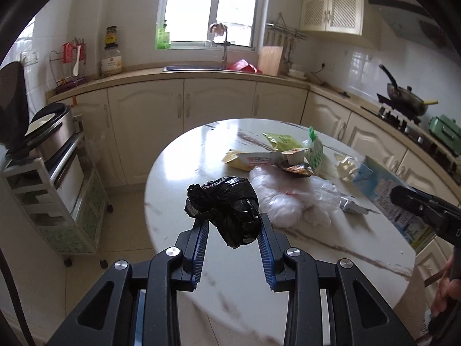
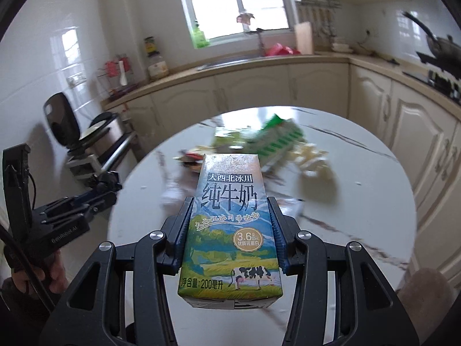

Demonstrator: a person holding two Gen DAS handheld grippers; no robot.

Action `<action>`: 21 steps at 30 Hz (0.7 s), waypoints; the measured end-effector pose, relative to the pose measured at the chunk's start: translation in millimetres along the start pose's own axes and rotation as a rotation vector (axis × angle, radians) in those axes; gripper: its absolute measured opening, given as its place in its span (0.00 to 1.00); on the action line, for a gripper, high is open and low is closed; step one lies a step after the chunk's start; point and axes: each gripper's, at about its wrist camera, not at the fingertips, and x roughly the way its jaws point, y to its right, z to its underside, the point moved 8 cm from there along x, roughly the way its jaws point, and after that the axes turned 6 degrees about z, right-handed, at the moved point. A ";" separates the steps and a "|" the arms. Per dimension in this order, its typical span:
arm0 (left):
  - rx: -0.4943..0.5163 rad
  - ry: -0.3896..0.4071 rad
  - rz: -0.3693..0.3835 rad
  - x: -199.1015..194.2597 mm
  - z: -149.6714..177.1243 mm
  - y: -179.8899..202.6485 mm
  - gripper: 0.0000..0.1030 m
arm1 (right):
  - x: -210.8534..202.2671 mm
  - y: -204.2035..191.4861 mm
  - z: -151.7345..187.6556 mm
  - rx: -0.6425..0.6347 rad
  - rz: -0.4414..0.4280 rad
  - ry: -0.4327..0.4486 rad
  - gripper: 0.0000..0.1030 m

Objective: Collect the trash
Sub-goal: 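Grasp the black bag with the left gripper and carry both items to the blue bin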

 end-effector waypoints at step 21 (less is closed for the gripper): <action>-0.316 -0.283 -0.356 -78.2 241.1 -264.3 0.30 | 142.5 -341.6 117.5 -0.421 -0.356 -0.230 0.44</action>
